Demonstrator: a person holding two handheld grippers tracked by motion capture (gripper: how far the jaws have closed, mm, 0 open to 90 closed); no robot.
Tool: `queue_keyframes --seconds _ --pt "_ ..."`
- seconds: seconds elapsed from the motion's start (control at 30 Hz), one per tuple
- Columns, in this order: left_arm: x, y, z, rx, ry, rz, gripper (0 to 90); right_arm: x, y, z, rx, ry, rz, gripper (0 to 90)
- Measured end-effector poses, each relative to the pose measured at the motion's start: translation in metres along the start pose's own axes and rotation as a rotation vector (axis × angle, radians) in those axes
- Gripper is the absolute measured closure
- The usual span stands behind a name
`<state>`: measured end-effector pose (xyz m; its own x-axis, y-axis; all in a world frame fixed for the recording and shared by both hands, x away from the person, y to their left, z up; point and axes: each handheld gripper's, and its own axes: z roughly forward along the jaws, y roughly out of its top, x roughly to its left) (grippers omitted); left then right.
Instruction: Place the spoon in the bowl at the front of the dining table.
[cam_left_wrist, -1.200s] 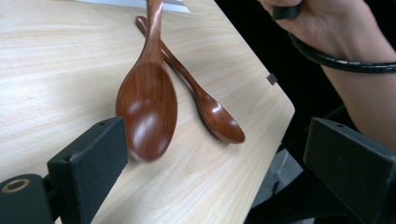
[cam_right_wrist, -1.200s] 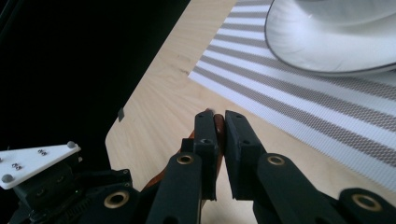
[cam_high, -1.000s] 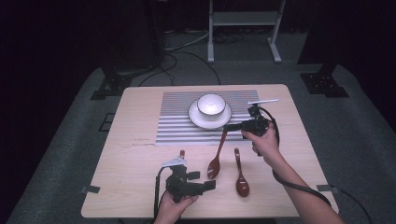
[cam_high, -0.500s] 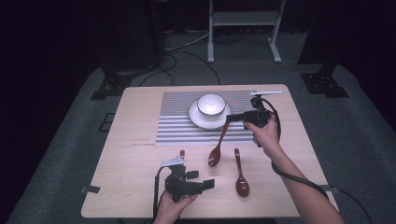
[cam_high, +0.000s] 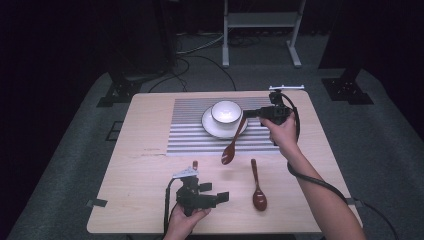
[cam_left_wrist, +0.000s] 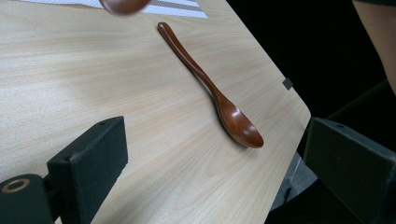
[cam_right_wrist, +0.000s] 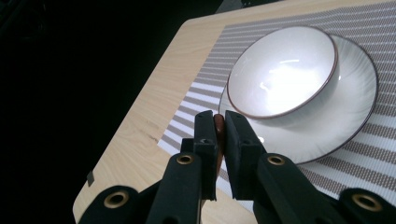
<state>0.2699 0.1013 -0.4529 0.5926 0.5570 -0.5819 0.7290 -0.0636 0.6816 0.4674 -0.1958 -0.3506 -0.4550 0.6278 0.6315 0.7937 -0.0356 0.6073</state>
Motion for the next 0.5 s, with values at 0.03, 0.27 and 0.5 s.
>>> queue_keyframes --seconds 0.03,0.27,0.5 --pt "0.0 0.0 0.0 0.0 0.0 0.0 5.2 0.0 0.0 0.0 0.0 0.0 0.0 83.0" --pt "-0.001 0.0 0.0 0.0 0.0 0.009 5.2 0.004 0.013 -0.001 -0.027 -0.026 0.003 83.0" --pt "-0.001 0.0 0.0 -0.001 0.003 0.011 5.2 0.007 0.026 -0.003 -0.056 -0.055 0.005 82.9"
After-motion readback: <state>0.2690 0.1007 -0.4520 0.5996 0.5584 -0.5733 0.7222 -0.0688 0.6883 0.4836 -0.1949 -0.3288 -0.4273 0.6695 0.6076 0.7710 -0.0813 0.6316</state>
